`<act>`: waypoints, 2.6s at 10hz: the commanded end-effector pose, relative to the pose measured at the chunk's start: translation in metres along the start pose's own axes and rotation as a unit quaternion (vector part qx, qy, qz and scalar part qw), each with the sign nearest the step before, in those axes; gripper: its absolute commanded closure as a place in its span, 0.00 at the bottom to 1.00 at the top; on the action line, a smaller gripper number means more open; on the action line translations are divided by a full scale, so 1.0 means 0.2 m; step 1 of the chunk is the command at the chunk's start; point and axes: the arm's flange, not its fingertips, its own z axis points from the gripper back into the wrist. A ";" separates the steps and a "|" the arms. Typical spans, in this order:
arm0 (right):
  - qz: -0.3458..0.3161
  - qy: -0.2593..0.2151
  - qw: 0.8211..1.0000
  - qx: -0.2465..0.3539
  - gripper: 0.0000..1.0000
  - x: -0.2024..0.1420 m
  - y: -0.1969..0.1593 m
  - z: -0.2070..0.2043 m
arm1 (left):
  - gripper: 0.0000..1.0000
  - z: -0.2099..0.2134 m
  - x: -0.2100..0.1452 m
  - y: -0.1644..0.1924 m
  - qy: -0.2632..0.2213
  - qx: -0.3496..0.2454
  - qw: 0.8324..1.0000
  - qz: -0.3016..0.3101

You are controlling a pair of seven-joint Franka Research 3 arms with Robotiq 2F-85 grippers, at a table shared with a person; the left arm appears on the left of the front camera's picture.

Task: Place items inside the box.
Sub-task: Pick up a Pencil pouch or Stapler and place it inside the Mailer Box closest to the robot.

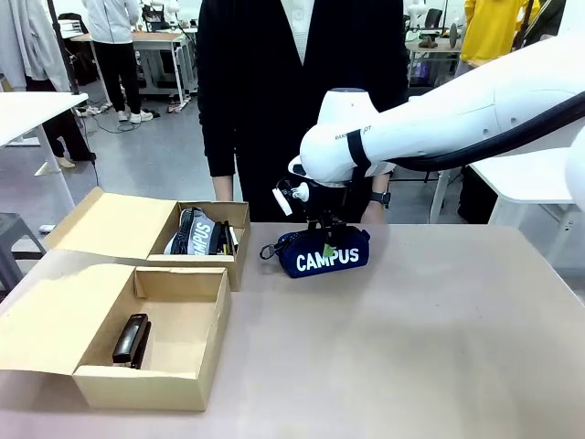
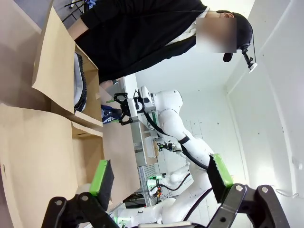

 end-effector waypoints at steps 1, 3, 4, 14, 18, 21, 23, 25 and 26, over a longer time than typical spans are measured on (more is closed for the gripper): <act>-0.027 -0.003 1.000 0.014 0.59 0.00 0.00 0.05 | 0.00 0.00 0.00 -0.01 -0.005 -0.010 1.000 -0.008; -0.040 -0.005 0.999 0.026 1.00 -0.01 0.00 0.04 | 0.00 0.00 0.00 -0.01 -0.005 -0.010 1.000 -0.008; -0.049 -0.011 0.998 0.040 0.64 -0.02 0.01 0.03 | 0.00 0.00 0.00 -0.01 -0.005 -0.010 1.000 -0.008; -0.173 0.020 0.980 0.100 1.00 -0.12 0.57 0.46 | 0.00 0.00 0.00 -0.01 -0.005 -0.010 1.000 -0.008; -0.289 0.020 0.952 0.103 1.00 -0.26 1.49 0.54 | 0.00 0.00 0.00 -0.01 -0.005 -0.010 1.000 -0.008; -0.284 0.028 0.949 0.134 1.00 -0.28 1.47 0.54 | 0.00 0.00 0.00 -0.01 -0.005 -0.010 1.000 -0.008; -0.284 0.028 0.949 0.134 1.00 -0.28 1.47 0.54 | 0.00 0.00 0.00 -0.01 -0.005 -0.010 1.000 -0.008; -0.280 0.012 0.949 0.147 0.93 -0.31 1.54 0.52 | 0.00 0.00 0.00 -0.01 -0.005 -0.010 1.000 -0.008; -0.331 0.015 0.923 0.194 0.93 -0.23 1.45 0.53 | 0.00 0.00 0.00 -0.01 -0.005 -0.010 1.000 -0.008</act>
